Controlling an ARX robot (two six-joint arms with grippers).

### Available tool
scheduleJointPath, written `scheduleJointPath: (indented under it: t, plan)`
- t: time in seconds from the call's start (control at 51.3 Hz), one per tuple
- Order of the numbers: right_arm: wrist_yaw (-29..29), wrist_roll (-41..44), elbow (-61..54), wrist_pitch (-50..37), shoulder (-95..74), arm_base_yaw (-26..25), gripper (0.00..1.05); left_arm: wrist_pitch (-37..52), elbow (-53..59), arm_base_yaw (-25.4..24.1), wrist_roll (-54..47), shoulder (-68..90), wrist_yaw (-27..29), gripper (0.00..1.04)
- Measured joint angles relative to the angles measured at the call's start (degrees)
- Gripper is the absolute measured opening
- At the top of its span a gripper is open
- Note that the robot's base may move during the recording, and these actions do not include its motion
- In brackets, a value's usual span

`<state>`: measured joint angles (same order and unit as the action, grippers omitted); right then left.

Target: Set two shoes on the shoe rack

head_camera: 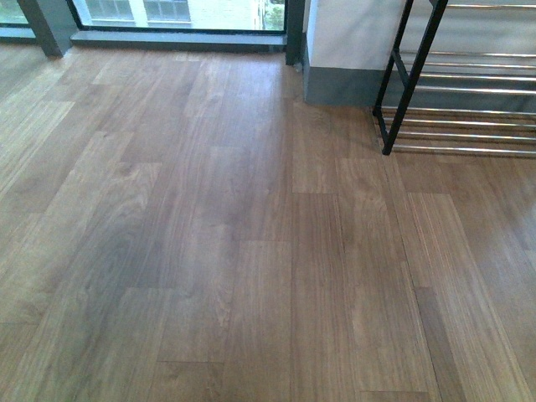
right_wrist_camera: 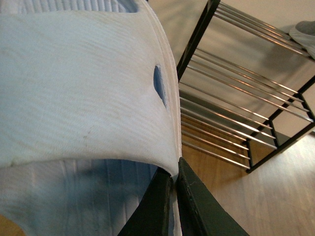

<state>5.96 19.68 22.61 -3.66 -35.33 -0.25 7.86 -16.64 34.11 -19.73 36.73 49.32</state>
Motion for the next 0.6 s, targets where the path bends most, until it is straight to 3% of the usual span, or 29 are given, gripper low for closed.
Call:
scheduleJointPath:
  t: [0.117,0.605]
  plan:
    - [0.92,0.02,-0.02,4.74,7.21,1.18,0.01,0.00,0.00,0.00,0.00,0.00,0.00,0.02]
    - [0.96,0.02,0.13,4.92,9.29,1.40,0.01,0.00,0.00,0.00,0.00,0.00,0.07,0.02]
